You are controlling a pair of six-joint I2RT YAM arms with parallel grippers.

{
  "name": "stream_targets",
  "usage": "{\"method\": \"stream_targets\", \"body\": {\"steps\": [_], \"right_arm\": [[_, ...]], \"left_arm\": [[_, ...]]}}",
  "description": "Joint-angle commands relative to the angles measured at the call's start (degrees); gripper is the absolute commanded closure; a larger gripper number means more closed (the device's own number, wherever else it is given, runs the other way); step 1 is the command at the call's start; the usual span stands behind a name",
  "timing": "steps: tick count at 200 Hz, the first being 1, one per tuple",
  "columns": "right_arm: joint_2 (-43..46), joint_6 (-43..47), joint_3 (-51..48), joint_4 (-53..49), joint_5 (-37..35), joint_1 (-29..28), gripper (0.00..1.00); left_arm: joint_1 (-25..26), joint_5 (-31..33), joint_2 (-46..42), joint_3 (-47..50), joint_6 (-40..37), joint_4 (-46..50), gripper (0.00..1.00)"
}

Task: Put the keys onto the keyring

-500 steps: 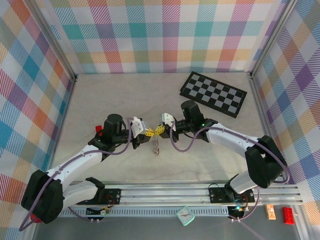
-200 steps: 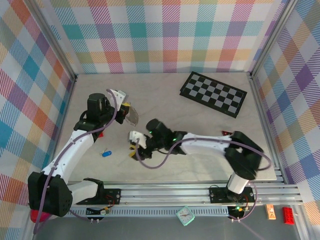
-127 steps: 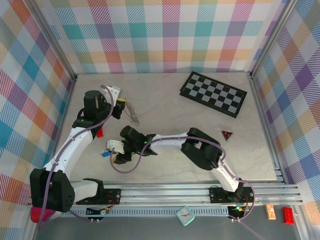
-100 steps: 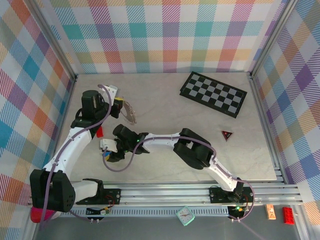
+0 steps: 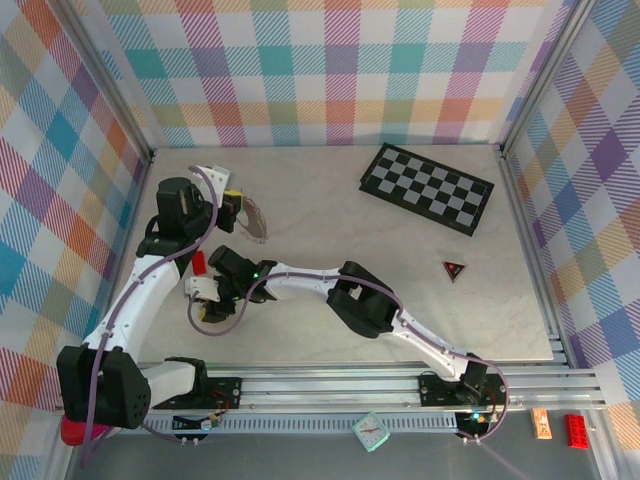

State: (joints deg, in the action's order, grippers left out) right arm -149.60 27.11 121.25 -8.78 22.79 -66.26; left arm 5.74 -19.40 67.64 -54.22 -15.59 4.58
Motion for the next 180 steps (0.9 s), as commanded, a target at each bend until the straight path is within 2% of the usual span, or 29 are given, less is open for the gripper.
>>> {"method": "stream_targets", "body": {"steps": [1, 26, 76, 98, 147, 180], "right_arm": [[-2.36, 1.77, 4.7, -6.99, 1.39, -0.43, 0.53], [-3.5, 1.56, 6.54, -8.81, -0.27, -0.53, 0.57], [1.16, 0.45, 1.49, -8.71, -2.08, -0.69, 0.83], [6.98, 0.93, -6.56, -6.84, -2.89, -0.76, 0.89], [22.44, 2.52, -27.67, -5.76, -6.61, -0.74, 0.92], [32.5, -2.52, -40.61, -5.28, -8.95, -0.04, 0.93]], "left_arm": [[-0.58, -0.4, -1.02, -2.37, 0.74, -0.58, 1.0], [-0.64, -0.31, -1.43, -1.98, -0.25, 0.07, 1.0], [-0.63, -0.37, -2.66, -1.25, -1.8, 0.62, 1.0], [-0.62, -0.68, -3.27, -0.99, -2.07, 0.62, 1.0], [-0.64, -2.27, -4.77, -0.29, -1.98, 0.52, 1.0], [-0.63, -3.36, -5.83, 0.79, -2.16, 0.83, 1.0]]}}
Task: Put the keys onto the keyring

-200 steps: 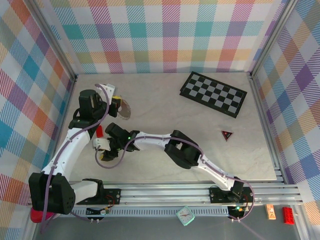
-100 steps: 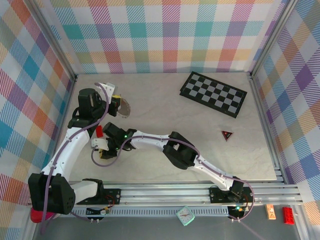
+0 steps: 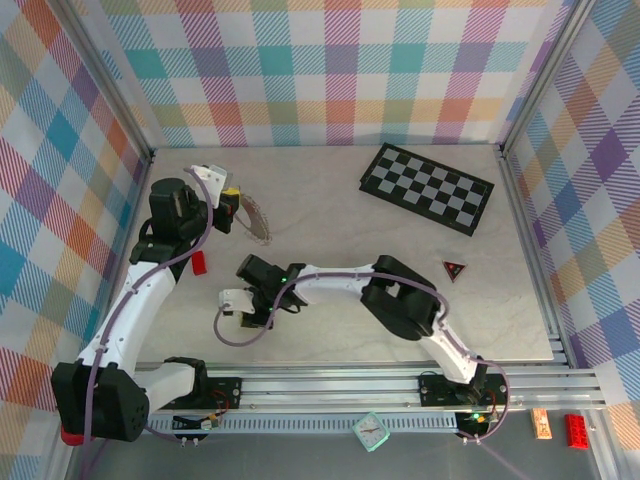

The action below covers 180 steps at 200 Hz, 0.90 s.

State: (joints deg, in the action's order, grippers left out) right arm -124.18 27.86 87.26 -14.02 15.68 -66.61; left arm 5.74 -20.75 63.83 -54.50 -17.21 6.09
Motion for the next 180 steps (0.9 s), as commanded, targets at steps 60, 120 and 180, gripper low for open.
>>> {"method": "stream_targets", "body": {"steps": [60, 120, 180], "right_arm": [[23.0, -17.69, -25.41, 2.62, -3.82, 5.38, 0.95], [31.66, -34.09, -34.52, 2.58, -1.49, 13.92, 0.98], [31.97, -46.9, -36.17, -0.78, -0.3, 23.76, 0.98]], "left_arm": [[-0.14, -4.06, -2.99, 1.96, -1.33, 0.7, 1.0], [3.84, -7.52, -1.22, 1.79, -8.34, 5.09, 1.0], [9.38, -10.43, 0.71, 2.17, -14.31, 11.36, 1.0]]}}
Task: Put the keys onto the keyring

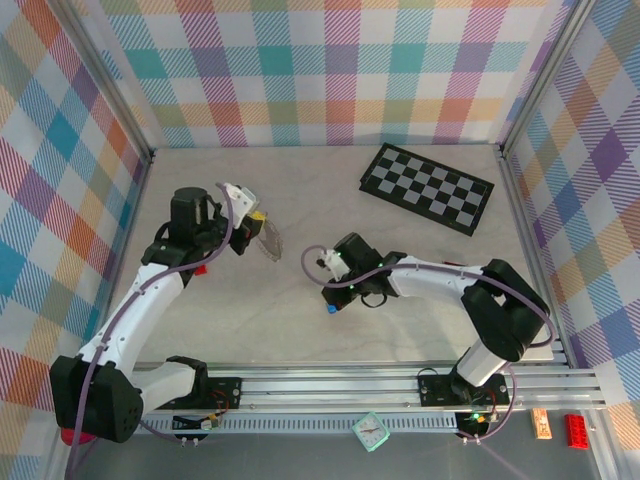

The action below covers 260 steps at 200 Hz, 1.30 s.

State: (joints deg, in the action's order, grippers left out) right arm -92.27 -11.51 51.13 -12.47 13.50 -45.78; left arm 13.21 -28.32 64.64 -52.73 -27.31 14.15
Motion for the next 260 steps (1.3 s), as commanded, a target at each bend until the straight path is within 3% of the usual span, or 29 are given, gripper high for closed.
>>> {"method": "stream_targets", "body": {"steps": [1, 81, 152, 223, 260], "right_arm": [[-0.02, -7.64, -0.06, -2.4, 1.88, 2.95, 0.98], [-4.71, -9.53, 3.39, -8.21, -2.13, 6.32, 0.93], [-6.74, -7.26, 7.2, -14.19, -2.89, 7.2, 0.78], [-6.92, -7.34, 9.86, -17.33, -0.75, 7.28, 0.68], [-8.52, -12.43, 11.46, -18.38, -4.53, 6.23, 0.61]], "left_arm": [[2.08, -2.83, -0.03, 0.38, -4.36, 3.45, 1.0], [10.19, -3.3, 2.99, 0.55, -5.31, 8.91, 1.0], [11.97, -8.92, 3.65, 2.25, -8.57, 8.79, 1.0], [12.1, -7.66, 3.84, 3.36, -9.1, 7.75, 1.0], [12.1, -7.35, 2.87, 4.34, -9.08, 7.06, 1.0]]}}
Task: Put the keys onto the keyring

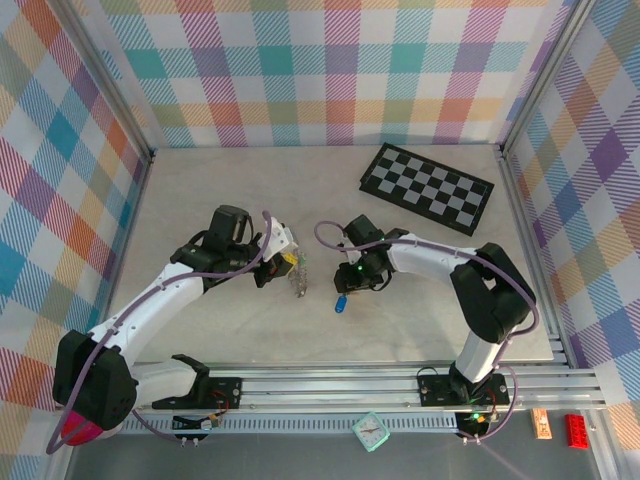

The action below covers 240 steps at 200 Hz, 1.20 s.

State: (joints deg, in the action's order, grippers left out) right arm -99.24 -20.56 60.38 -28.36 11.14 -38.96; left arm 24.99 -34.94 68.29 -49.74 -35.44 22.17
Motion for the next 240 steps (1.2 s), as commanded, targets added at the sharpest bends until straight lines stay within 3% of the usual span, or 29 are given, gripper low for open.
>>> {"method": "stream_targets", "body": {"steps": [1, 98, 240], "right_arm": [[-1.6, -3.45, 2.29, -2.62, -2.35, -0.63, 0.61], [-5.91, -13.87, 8.44, -11.71, -14.6, -7.48, 0.62], [-8.51, -13.97, 10.99, -11.03, -13.59, -7.95, 0.63]], "left_arm": [[0.32, -0.78, -0.79, 1.37, -0.95, -0.98, 1.0], [0.32, -1.48, -4.43, 4.67, 0.26, -5.68, 1.0], [0.32, -2.59, -7.05, 6.78, 2.14, -10.92, 1.0]]}}
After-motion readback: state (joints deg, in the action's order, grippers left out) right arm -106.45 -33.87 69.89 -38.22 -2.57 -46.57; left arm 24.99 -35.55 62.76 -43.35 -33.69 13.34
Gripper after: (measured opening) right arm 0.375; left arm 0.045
